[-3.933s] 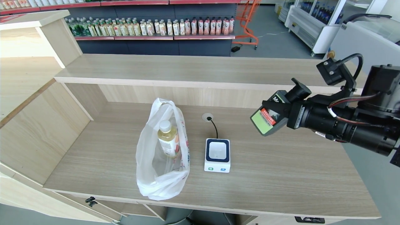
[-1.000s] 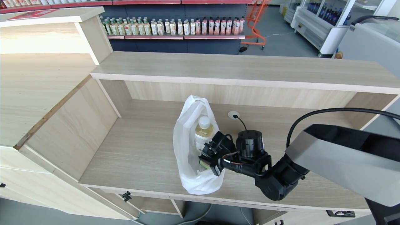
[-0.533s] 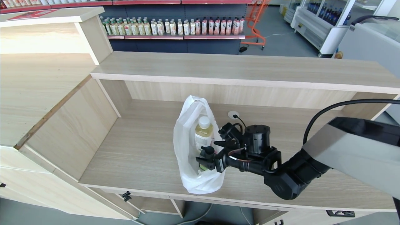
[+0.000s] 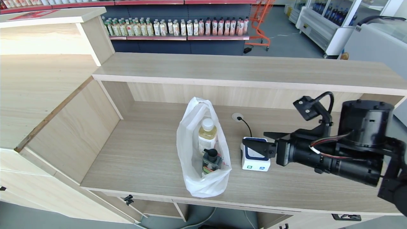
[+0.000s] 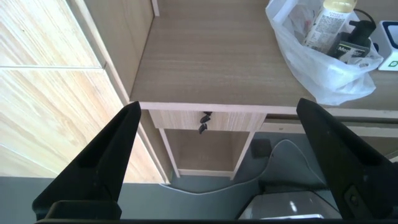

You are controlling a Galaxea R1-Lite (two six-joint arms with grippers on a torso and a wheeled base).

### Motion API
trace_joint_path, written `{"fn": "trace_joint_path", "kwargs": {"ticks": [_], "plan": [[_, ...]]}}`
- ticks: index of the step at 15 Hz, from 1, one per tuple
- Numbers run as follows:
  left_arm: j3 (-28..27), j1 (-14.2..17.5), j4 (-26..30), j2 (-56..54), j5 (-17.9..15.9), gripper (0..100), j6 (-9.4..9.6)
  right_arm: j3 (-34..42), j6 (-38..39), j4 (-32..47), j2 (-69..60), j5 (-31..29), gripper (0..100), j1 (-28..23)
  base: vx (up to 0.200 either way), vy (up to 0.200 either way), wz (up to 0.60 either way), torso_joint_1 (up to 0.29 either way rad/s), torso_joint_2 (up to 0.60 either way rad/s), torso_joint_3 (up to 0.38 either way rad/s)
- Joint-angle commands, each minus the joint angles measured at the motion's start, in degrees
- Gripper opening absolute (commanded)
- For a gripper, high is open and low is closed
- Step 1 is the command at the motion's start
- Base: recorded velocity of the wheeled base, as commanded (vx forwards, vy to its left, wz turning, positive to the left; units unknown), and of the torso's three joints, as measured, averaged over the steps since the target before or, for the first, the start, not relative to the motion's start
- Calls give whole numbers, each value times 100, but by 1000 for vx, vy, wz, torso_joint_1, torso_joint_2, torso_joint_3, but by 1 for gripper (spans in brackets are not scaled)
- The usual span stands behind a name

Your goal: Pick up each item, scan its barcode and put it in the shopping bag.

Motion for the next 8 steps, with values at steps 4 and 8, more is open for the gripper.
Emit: {"fn": "trace_joint_path", "kwargs": {"ticks": [4,8], "plan": [[1,1,0,-2,-1,100,2,3130,-782,2305,-5481,-1466,100,-2214,0,0,0,0,0,0],[1,1,0,6,-1,100,2,3596,-1266,4054,-8443,-1440,100,-3110,0,0,0,0,0,0]]}}
